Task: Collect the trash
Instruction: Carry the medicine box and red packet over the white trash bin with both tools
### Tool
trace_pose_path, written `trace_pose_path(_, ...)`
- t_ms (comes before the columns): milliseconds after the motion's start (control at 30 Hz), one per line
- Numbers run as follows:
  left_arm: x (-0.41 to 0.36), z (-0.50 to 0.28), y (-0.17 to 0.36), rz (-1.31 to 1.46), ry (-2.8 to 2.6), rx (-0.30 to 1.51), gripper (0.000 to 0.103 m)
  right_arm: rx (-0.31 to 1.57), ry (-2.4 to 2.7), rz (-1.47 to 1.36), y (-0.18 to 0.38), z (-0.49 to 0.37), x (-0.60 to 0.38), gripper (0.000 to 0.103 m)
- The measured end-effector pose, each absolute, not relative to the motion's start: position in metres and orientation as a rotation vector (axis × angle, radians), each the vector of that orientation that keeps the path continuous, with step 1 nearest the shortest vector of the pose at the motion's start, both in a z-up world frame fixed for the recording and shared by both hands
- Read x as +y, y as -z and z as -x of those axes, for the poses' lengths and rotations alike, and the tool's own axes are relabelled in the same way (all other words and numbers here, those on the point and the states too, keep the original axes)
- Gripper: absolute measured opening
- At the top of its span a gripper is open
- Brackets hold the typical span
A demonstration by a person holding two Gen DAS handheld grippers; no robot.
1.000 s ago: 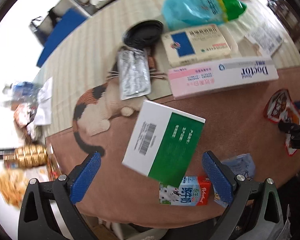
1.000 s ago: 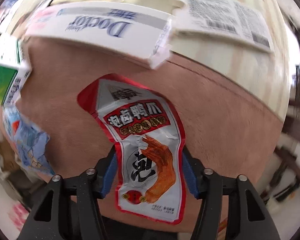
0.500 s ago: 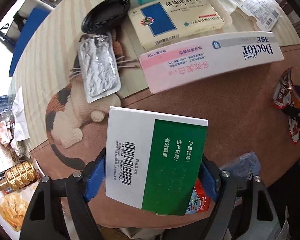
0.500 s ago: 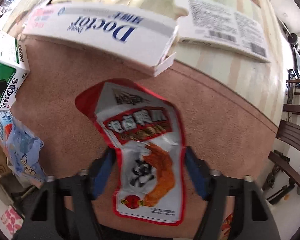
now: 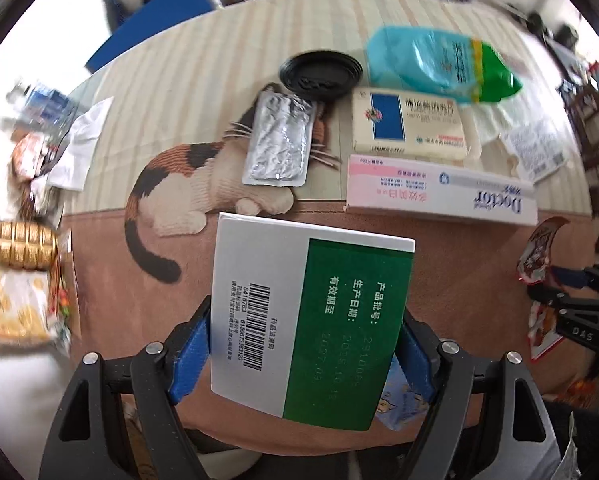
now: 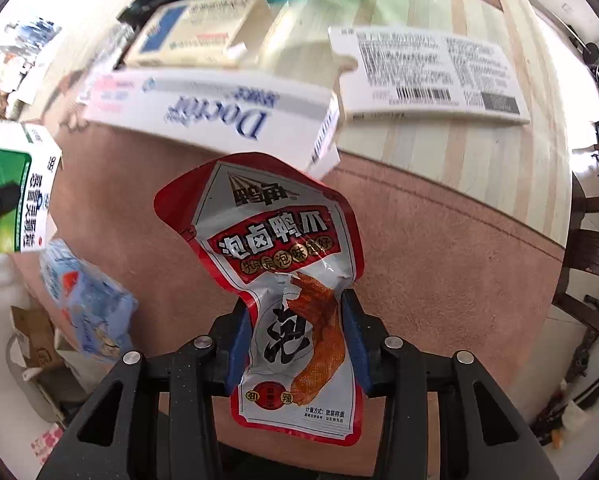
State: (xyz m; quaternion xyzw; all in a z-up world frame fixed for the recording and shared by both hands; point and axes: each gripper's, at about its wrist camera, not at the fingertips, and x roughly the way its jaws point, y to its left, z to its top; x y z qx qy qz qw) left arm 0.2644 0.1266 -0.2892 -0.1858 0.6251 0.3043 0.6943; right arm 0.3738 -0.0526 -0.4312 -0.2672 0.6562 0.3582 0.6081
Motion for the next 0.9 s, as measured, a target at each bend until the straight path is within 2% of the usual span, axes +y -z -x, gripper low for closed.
trace_pose_path(200, 0.108, -0.225, 0.264, 0.566, -0.802, 1.275, 0.079, 1.536, -0.931, 0.521, 0.405, -0.361, -0.046, 0.043)
trace_pose_path(433, 0.074, -0.163, 0.239, 0.675, -0.895, 1.169, 0.079, 1.542, -1.102, 0.477, 0.337, -0.368, -0.028, 0.043)
trace_pose_path(600, 0.035, -0.109, 0.232, 0.704, -0.892, 1.118, 0.079, 1.495, -1.172, 0.449, 0.307, -0.312, -0.044, 0.043)
trace_pose_path(767, -0.006, -0.049, 0.250, 0.732, -0.837, 1.109, 0.079, 1.479, -1.154, 0.425, 0.301, -0.241, -0.092, 0.043)
trace_pose_path(900, -0.032, -0.007, 0.300, 0.840, -0.815, 1.160, 0.079, 1.528, -1.098, 0.449, 0.328, -0.191, -0.145, 0.043)
